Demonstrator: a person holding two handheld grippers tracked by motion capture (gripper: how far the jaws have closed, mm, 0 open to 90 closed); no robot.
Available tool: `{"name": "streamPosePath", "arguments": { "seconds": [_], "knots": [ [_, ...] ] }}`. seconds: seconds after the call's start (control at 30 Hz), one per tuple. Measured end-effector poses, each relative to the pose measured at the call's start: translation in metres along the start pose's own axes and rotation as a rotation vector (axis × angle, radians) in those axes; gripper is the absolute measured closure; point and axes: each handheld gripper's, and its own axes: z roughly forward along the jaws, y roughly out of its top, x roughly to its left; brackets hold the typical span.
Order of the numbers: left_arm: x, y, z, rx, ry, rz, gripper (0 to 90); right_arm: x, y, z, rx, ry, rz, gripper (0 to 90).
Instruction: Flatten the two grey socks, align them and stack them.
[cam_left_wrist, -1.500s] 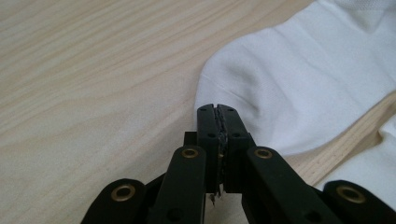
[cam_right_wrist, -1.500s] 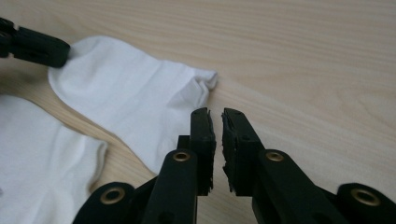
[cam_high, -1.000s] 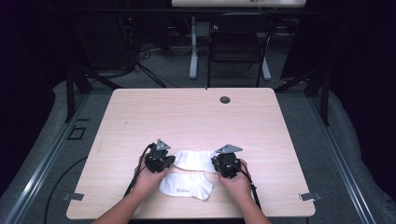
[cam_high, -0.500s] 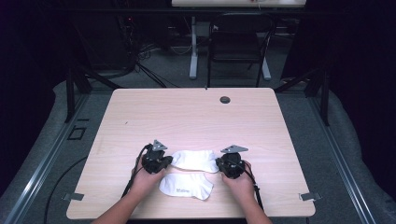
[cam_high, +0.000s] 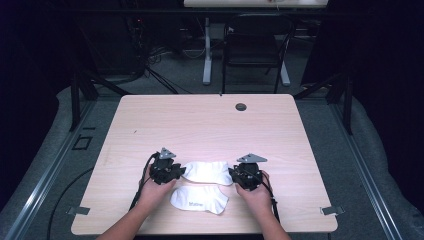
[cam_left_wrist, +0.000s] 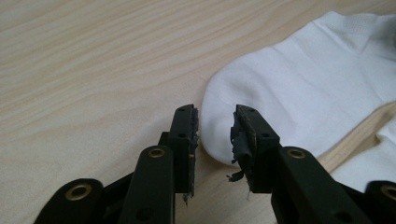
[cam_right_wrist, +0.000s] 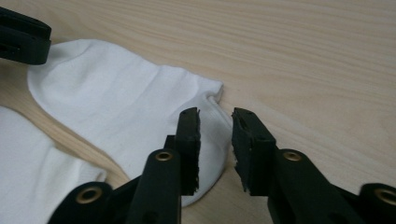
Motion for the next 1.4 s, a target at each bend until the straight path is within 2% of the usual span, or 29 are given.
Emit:
{"name": "streamPosePath", "arguments": {
  "seconds": [0.17, 0.43, 0.6, 0.7, 0.77, 0.97, 1.07, 1.23, 1.4],
  "knots": [
    [0.003, 0.001, 0.005, -0.006, 0.015, -0.008, 64.1, -0.003, 0.0, 0.005, 0.002, -0.019, -0.003, 67.2],
    [0.005, 0.0, 0.009, 0.008, 0.01, -0.002, 64.6, -0.011, 0.001, 0.008, 0.024, 0.004, 0.017, 66.5],
    [0.002, 0.0, 0.01, 0.008, 0.006, -0.001, 68.0, -0.011, -0.001, 0.011, 0.037, 0.028, 0.026, 68.6],
    [0.001, 0.0, 0.011, 0.005, 0.005, 0.017, 71.6, -0.009, -0.002, 0.013, 0.046, 0.038, 0.024, 71.3],
    [0.0, 0.0, 0.011, 0.008, 0.0, 0.017, 75.5, -0.008, -0.003, 0.014, 0.062, 0.038, 0.011, 75.5],
    [-0.004, 0.0, 0.012, 0.011, -0.013, 0.026, 86.2, -0.005, -0.003, 0.015, 0.058, 0.043, -0.001, 84.3],
    [-0.004, 0.001, 0.012, 0.016, -0.013, 0.031, 88.2, -0.004, -0.003, 0.014, 0.06, 0.043, -0.005, 85.5],
    [-0.003, 0.001, 0.011, 0.016, -0.016, 0.015, 89.2, -0.003, -0.003, 0.014, 0.059, 0.049, -0.009, 85.8],
    [-0.003, 0.002, 0.009, 0.016, -0.018, 0.021, 89.3, -0.002, -0.001, 0.011, 0.05, 0.049, -0.005, 85.9]
  ]
}}
